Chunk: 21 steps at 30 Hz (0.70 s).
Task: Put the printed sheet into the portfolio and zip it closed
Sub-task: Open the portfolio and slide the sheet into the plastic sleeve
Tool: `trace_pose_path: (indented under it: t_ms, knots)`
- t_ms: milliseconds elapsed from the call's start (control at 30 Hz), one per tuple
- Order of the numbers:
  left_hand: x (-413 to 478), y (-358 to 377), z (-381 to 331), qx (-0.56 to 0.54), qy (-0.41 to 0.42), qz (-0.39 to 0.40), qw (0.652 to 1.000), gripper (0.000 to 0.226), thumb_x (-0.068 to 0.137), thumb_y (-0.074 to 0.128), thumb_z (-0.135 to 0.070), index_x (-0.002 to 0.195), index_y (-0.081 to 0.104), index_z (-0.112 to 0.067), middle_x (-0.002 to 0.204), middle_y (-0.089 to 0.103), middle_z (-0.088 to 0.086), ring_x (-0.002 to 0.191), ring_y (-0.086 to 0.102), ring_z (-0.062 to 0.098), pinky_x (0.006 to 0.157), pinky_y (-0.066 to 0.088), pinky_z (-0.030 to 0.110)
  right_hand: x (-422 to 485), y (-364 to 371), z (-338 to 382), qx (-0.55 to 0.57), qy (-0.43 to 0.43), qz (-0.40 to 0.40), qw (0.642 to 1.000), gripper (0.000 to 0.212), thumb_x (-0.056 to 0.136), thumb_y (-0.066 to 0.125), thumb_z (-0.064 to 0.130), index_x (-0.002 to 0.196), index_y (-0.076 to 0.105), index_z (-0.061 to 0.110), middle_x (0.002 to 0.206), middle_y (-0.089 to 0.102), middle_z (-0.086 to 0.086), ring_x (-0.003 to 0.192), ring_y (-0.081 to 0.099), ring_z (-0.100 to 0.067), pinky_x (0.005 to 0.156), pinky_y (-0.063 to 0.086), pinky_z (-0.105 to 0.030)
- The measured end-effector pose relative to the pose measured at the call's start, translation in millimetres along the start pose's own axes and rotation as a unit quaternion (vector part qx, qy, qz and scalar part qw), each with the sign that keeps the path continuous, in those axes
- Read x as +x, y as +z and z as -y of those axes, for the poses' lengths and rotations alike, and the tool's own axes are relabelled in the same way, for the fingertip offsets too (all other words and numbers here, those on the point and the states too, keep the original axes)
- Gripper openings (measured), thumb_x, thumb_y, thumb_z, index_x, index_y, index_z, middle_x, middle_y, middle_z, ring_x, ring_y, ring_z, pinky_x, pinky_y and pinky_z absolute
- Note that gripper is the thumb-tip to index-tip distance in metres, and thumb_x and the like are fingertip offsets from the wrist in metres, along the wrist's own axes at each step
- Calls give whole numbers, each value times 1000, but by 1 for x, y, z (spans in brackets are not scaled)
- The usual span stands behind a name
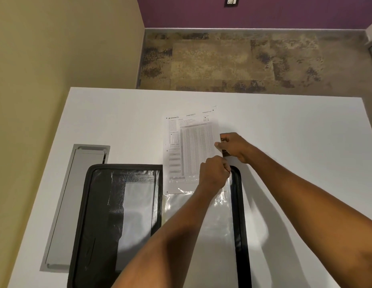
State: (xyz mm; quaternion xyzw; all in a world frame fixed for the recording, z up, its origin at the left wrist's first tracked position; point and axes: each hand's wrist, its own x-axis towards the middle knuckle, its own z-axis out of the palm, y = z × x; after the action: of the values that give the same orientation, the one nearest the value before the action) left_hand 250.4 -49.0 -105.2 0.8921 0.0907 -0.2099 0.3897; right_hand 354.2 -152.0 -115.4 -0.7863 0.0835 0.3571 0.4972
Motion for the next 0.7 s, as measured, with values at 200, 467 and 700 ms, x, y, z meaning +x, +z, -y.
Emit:
trace_pose_path:
  t_ms: [200, 467, 700]
  knots:
    - [-1, 4, 9, -34, 3, -28, 999, 11, 91, 71, -10, 94, 80, -16, 93, 80, 0, 90, 73, 22, 96, 53, 46, -9, -8, -14, -58, 45, 74, 995, 23, 86, 78, 9, 65, 68, 12, 66, 68, -3, 69, 63, -19, 77, 57, -32]
    - [-2, 4, 9, -62, 6, -23, 998, 10, 84, 76, -9, 90, 81, -16, 92, 80, -3, 88, 73, 17, 97, 54, 46, 4, -10, 5, 71, 32, -33, 996, 17, 94, 72, 10, 87, 64, -4, 96, 69, -26, 82, 65, -29, 87, 63, -48]
    - [-3, 10, 13, -72, 18, -50, 996, 7, 87, 77, -11, 92, 82, -14, 91, 81, -1, 84, 74, 15, 93, 58, 42, 3, -19, 1, 42, 32, -15, 998, 7, 92, 70, -3, 93, 69, -10, 101, 77, -19, 77, 75, -28, 67, 65, -34]
